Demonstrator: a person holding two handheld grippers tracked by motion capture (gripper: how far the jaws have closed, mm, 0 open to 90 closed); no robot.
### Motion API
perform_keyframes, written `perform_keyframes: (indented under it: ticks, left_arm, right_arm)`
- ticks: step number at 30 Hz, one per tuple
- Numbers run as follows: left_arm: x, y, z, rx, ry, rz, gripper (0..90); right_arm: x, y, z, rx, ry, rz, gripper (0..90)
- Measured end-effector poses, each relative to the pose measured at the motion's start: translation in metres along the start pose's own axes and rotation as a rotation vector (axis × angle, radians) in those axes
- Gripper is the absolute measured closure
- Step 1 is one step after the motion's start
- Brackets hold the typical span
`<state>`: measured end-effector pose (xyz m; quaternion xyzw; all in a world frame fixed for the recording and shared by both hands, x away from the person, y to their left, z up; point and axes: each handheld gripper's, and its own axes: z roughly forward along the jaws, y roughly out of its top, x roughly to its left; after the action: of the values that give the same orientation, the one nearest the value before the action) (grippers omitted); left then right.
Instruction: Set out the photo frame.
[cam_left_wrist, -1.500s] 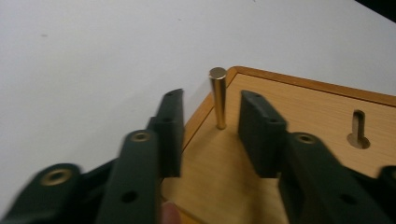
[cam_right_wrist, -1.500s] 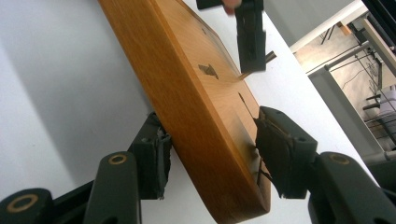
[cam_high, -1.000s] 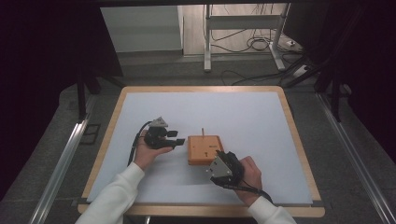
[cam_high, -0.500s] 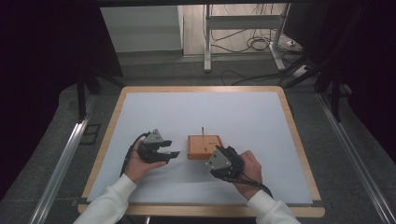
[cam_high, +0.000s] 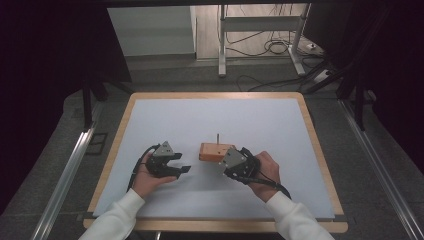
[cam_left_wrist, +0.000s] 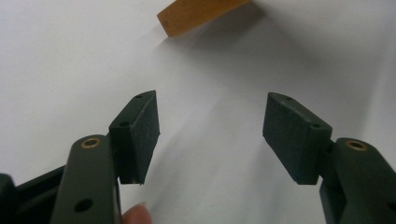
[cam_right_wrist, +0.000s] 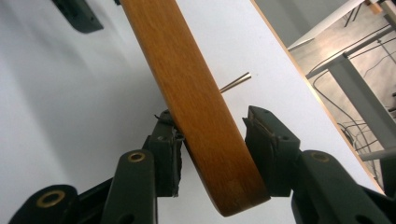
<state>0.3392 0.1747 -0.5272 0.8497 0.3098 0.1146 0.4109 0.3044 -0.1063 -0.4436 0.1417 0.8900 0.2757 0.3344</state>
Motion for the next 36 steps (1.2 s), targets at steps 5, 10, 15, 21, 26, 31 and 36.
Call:
perform_keyframes:
  ticks: [5,10,15,21,26,31,36]
  left_arm:
    - [0.001,-0.001,0.001,0.002,-0.001,-0.005,35.3]
    - [0.003,-0.002,0.002,0.012,-0.006,-0.012,34.6]
    - [0.002,-0.002,0.003,0.011,-0.007,-0.013,34.4]
    - [0.003,-0.003,0.003,0.011,-0.006,-0.015,34.4]
    - [0.004,-0.003,0.002,0.007,-0.006,-0.018,34.4]
    - [0.004,-0.003,0.002,0.005,-0.005,-0.017,34.4]
    - [0.004,-0.003,0.002,0.004,-0.004,-0.017,34.3]
  right_arm:
    - [-0.010,0.008,0.003,-0.001,0.027,0.018,58.8]
    - [-0.019,0.015,0.006,0.001,0.057,0.025,63.1]
    - [-0.025,0.022,0.009,0.003,0.054,0.020,66.2]
    - [-0.036,0.029,0.010,-0.009,0.086,0.028,68.5]
    - [-0.041,0.033,0.002,-0.023,0.131,0.052,69.2]
    - [-0.039,0.032,-0.009,-0.039,0.177,0.061,69.3]
    - [-0.035,0.030,-0.024,-0.057,0.233,0.050,69.2]
